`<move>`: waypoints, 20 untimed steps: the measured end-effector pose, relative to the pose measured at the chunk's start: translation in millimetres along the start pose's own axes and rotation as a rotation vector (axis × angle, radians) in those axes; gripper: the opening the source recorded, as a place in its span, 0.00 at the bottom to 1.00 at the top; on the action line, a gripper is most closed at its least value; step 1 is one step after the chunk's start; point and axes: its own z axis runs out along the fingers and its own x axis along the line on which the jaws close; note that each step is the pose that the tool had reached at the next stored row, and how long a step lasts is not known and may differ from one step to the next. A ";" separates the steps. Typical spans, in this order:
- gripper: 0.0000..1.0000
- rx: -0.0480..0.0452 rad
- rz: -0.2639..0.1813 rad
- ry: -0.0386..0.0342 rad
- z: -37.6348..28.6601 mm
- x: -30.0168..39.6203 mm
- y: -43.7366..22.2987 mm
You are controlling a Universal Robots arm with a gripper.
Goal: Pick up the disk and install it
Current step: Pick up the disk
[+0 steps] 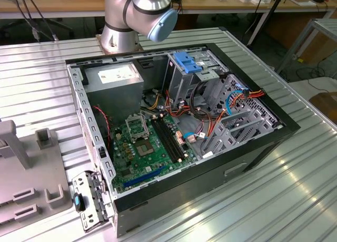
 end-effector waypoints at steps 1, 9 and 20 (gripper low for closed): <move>0.11 -0.0001 -0.007 0.0004 0.0 0.0 0.0; 0.11 -0.0023 -0.120 0.0064 6.7 -1.0 1.0; 0.11 -0.0077 -0.368 0.0191 7.3 -1.0 0.9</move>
